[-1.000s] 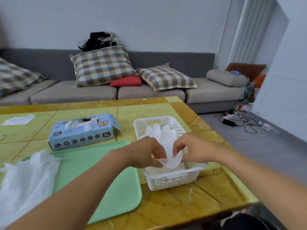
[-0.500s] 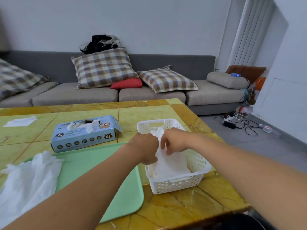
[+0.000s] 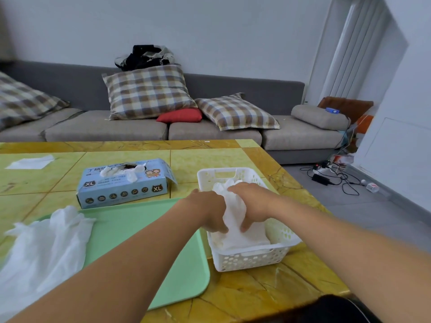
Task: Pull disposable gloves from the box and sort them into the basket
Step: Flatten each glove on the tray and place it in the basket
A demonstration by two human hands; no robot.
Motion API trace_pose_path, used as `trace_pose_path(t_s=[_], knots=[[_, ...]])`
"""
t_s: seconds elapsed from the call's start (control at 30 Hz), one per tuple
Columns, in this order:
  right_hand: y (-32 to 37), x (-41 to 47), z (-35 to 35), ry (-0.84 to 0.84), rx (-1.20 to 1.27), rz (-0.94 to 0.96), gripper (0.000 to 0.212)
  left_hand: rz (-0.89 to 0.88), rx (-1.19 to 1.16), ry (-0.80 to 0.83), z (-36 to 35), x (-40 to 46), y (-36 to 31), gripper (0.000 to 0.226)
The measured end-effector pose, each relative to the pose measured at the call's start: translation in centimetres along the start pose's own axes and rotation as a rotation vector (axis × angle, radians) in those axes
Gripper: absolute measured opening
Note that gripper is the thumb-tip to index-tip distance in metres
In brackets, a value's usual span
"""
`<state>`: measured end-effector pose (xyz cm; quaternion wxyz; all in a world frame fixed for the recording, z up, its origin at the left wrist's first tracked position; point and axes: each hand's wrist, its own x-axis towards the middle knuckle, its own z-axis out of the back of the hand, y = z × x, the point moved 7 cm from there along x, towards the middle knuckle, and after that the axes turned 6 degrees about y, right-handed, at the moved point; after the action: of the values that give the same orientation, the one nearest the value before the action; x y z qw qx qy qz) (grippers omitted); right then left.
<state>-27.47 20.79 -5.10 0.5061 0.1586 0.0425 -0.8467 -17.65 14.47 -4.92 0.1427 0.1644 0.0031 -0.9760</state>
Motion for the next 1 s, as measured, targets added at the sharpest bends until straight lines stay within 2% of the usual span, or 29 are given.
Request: trace_pose_path(t_s=[0.07,0.13,0.2,0.3,0.4,0.5,0.57,0.63,0.67,0.73,0.8,0.9,1.0], knots=[[-0.4,-0.1,-0.5,0.072,0.093,-0.015,0.137,0.005,0.007,0.026,-0.7,-0.2,0.0,0.058],[0.2,-0.3,-0.6,0.117,0.162,0.022,0.141,-0.027,-0.018,0.007,-0.6,-0.6,-0.4,0.058],[1.2,-0.2,-0.7,0.124,0.194,0.064,0.128,-0.066,-0.087,-0.034,-0.2,-1.2,-0.4,0.055],[1.1,0.9,-0.7,0.021,0.216,0.05,0.096,-0.108,-0.146,-0.146,0.6,-2.3,0.8,0.046],[-0.2,1.6,0.6,-0.163,0.1,-0.093,0.078,-0.109,-0.176,-0.316,1.5,-5.1,3.8,0.041],[0.8,0.7,3.4,-0.405,0.138,-0.104,0.068,-0.068,-0.23,-0.412,1.2,-8.7,7.9,0.04],[4.2,-0.2,5.5,-0.598,0.199,0.007,0.053,0.009,-0.237,-0.403,0.1,-10.8,11.2,0.043],[10.3,-0.4,6.8,-0.66,0.243,0.2,0.033,0.126,-0.232,-0.377,-1.6,-12.7,15.0,0.049],[14.4,0.0,6.6,-0.584,0.273,0.31,0.025,0.197,-0.238,-0.378,-2.5,-13.9,17.2,0.05],[23.3,0.7,3.7,-0.256,0.268,0.496,0.019,0.325,-0.297,-0.415,-4.5,-17.0,21.7,0.047],[30.2,0.6,0.0,0.0,0.192,0.601,0.033,0.425,-0.372,-0.513,-6.3,-20.3,25.4,0.039],[36.0,1.8,-4.4,0.062,0.16,0.643,0.056,0.496,-0.479,-0.598,-9.2,-25.0,28.8,0.037],[36.7,2.9,-6.5,0.041,0.087,0.665,0.056,0.418,-0.552,-0.449,-11.5,-27.0,28.6,0.06]])
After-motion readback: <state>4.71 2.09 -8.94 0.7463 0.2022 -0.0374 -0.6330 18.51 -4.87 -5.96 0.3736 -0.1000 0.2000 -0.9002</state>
